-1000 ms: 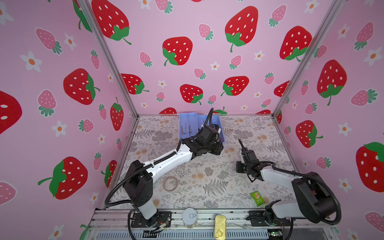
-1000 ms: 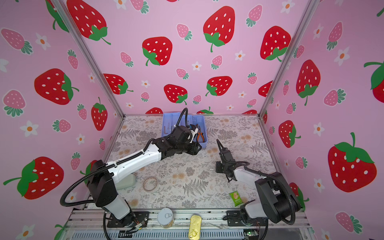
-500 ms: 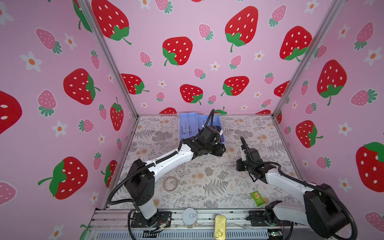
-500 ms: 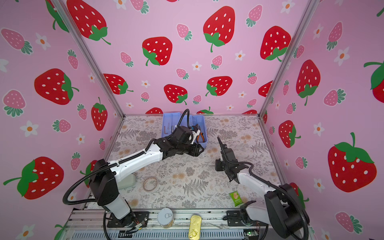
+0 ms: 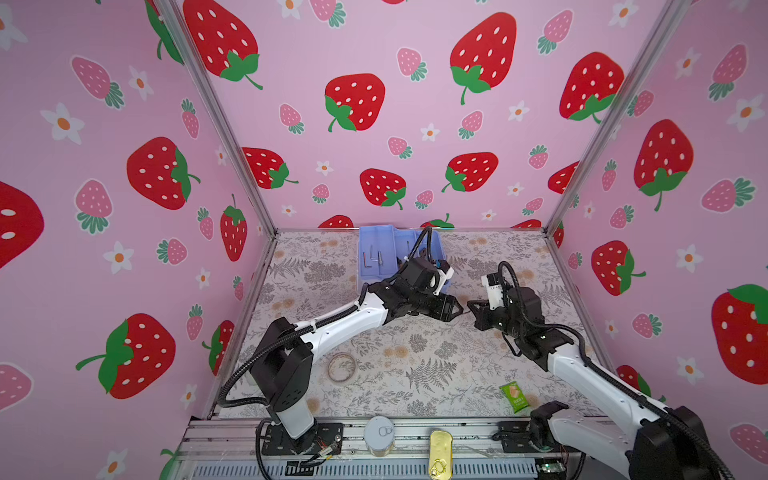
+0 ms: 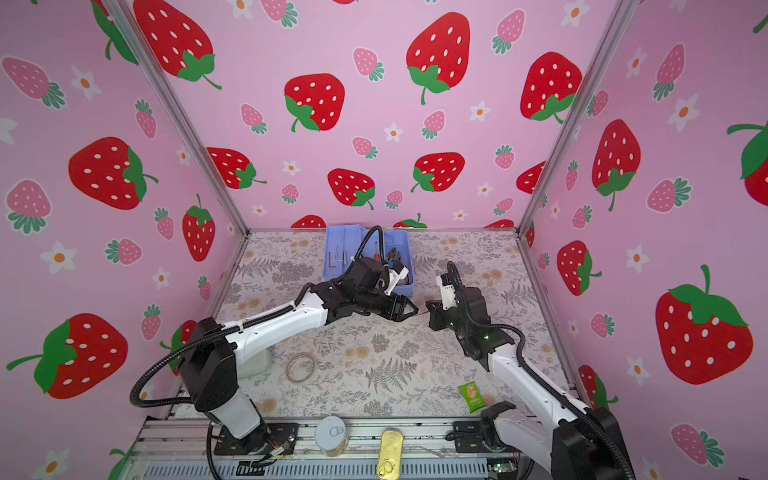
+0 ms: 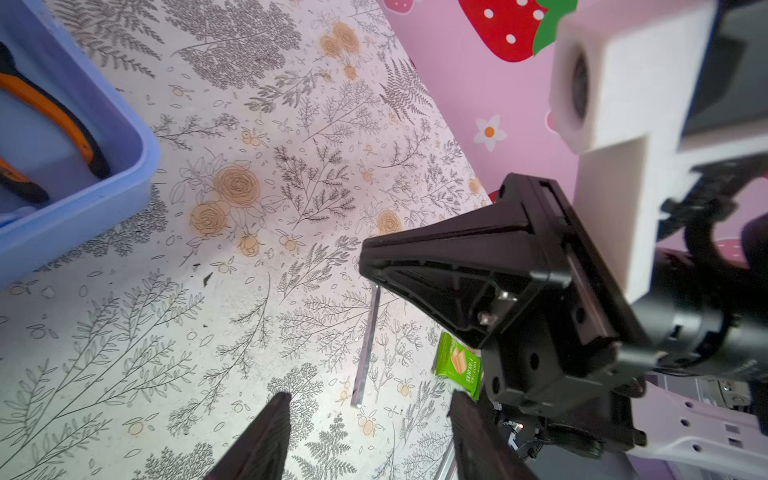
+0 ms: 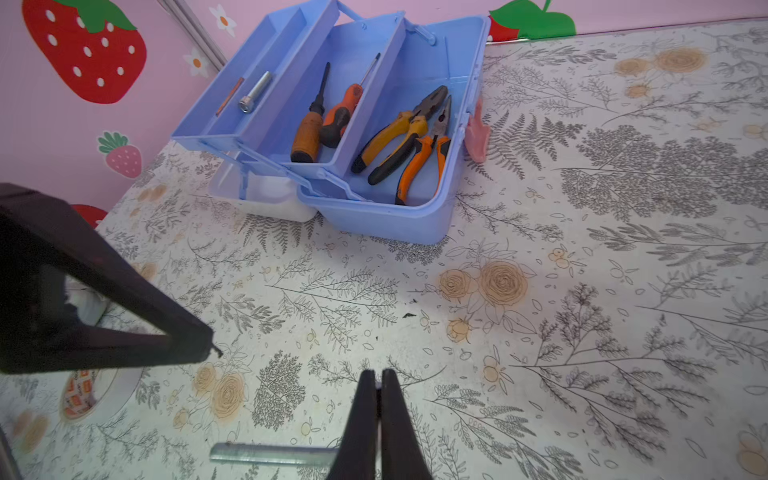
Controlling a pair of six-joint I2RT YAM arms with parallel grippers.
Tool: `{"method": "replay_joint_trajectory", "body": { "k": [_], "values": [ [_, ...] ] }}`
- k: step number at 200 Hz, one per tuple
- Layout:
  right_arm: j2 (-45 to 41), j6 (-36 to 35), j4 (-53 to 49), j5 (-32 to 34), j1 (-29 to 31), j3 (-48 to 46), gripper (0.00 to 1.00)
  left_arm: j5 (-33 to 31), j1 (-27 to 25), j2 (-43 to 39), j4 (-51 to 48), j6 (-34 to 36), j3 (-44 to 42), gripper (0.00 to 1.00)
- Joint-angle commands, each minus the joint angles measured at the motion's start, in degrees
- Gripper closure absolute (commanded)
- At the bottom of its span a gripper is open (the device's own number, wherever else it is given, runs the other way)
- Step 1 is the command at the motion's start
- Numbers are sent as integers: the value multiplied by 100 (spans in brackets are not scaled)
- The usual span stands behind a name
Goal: Pack the tool kit
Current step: 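Grasp the hex key from the right gripper with the left gripper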
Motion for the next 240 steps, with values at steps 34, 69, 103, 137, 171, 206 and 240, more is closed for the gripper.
{"method": "replay_joint_trajectory", "body": {
  "k": [34, 69, 103, 137, 171, 206, 240],
  "values": [
    [-188, -28, 240, -538, -20, 174, 100, 263, -221, 280, 238, -18, 165, 39],
    [-217, -1, 269, -544, -24, 189, 100, 214, -309, 444, 116, 42, 352, 45],
    [-268, 29, 296, -608, -28, 200, 100, 134, -325, 508, 63, 45, 447, 61],
    [-299, 51, 365, -782, -28, 196, 100, 89, -339, 530, 51, 32, 525, 75],
    [-336, 76, 444, -933, -28, 142, 100, 67, -337, 595, -1, 40, 652, 91],
    [-476, 86, 454, -849, -28, 92, 100, -152, -331, 622, -119, 38, 733, 100],
    [-766, 128, 469, -348, -37, 25, 62, -1157, -179, 470, -479, 102, 743, 100]
  ]
}}
